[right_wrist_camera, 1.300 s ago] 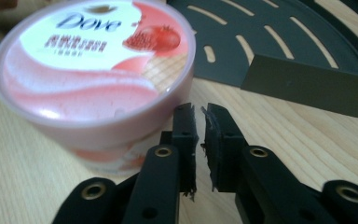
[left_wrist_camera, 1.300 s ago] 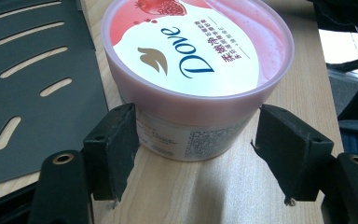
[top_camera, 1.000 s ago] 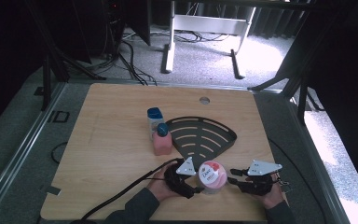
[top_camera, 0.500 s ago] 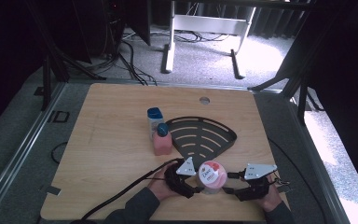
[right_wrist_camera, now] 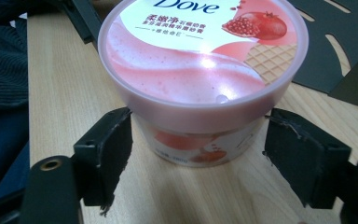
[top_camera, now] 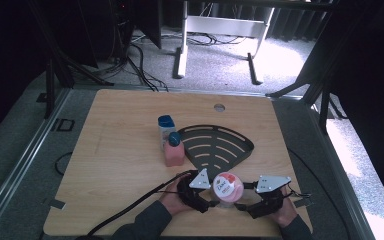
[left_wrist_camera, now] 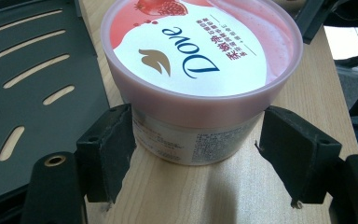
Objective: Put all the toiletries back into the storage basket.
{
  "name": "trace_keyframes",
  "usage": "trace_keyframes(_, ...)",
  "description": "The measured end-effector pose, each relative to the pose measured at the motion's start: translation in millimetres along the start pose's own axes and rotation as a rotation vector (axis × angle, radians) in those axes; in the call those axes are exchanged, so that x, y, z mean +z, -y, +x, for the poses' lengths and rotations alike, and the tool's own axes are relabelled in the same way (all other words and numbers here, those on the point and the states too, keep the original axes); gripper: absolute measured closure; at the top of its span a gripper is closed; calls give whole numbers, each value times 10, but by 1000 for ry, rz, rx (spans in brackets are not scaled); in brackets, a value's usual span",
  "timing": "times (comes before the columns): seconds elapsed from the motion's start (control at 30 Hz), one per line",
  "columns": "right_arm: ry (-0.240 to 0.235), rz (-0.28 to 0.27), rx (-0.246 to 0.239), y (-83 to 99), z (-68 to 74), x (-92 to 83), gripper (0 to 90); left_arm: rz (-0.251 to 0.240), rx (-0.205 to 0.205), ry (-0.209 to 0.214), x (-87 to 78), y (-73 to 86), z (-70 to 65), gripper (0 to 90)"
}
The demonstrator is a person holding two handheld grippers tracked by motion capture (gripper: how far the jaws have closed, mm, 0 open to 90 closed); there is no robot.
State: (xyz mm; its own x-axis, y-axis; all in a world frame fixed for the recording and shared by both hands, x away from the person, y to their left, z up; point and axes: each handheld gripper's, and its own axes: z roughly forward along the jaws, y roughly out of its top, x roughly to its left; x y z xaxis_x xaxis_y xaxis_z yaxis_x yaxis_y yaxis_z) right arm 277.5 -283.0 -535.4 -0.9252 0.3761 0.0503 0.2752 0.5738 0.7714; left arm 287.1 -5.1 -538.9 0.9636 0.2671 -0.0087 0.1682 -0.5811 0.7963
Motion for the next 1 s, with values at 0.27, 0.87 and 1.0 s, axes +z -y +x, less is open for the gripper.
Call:
trace_keyframes(0.27, 15, 3, -8, -11, 22, 2, 216, 12, 14, -13, -2, -17, -18, 264)
trace_keyframes(0.87, 45, 24, -28, -61, 82, 5, 205, 27, 8, -23, -20, -38, -47, 262)
trace_keyframes(1.0, 41, 22, -24, -67, 84, -7, 205, 22, 10, -27, -39, -55, -59, 262)
